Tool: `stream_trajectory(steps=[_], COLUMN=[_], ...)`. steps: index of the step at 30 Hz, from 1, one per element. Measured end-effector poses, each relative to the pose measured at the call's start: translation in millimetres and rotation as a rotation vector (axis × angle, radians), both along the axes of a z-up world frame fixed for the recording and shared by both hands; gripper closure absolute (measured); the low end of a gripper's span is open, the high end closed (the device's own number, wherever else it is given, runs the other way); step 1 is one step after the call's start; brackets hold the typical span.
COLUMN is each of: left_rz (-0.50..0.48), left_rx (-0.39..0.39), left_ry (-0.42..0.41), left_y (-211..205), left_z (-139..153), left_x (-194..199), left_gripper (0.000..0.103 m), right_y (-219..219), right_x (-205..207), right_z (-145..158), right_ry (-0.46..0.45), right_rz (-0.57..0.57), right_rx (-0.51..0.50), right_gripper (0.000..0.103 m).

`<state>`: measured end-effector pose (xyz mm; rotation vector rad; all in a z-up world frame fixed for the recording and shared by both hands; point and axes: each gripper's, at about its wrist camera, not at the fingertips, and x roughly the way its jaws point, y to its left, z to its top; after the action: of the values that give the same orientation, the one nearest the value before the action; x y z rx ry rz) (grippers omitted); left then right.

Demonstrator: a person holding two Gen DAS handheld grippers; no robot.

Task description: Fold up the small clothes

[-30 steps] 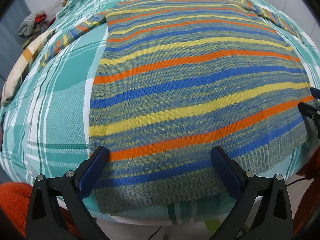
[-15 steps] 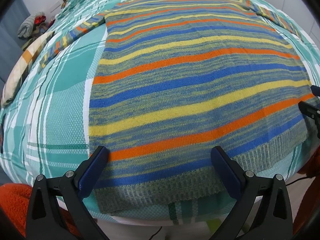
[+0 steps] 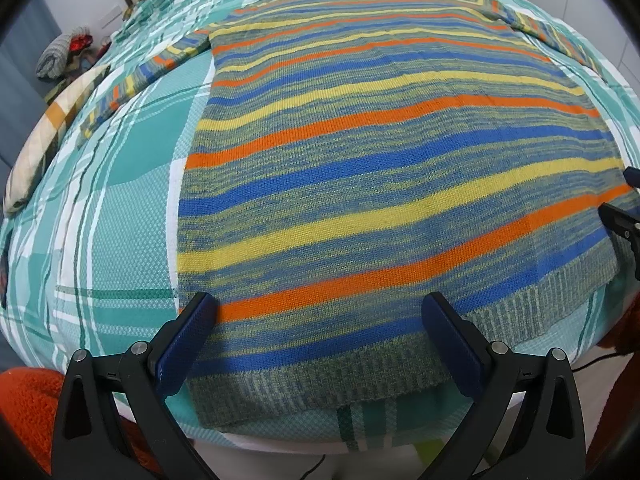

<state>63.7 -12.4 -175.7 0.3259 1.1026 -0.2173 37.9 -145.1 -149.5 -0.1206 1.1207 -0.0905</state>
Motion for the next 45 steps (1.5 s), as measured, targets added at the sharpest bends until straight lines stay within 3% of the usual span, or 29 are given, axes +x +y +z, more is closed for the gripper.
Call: stream_trajectory(steps=[3, 7, 20, 45], left_rz=[0.000, 0.000, 0.000, 0.000], left_rx=[0.000, 0.001, 0.001, 0.002], left_ry=[0.000, -0.001, -0.002, -0.005], left_y=[0.0, 0.0, -0.3, -0.8], left_z=[-0.1, 0.1, 0.0, 0.3], left_x=[0.1, -0.2, -0.5, 0.4], left_gripper=[0.000, 0.001, 0.000, 0.000], right_y=[-1.2, -10.7, -1.9, 0.9], right_x=[0.4, 0.4, -2.2, -4.8], right_z=[-1.9, -5.5, -7.0, -5.6], right_ry=[0.013, 0.031, 0.025, 0.027], right_rz=[-0.020, -0.051, -0.026, -0.016], right_rx=[-0.032, 0.014, -0.047, -0.071], right_gripper=[0.004, 0.002, 0.002, 0.002])
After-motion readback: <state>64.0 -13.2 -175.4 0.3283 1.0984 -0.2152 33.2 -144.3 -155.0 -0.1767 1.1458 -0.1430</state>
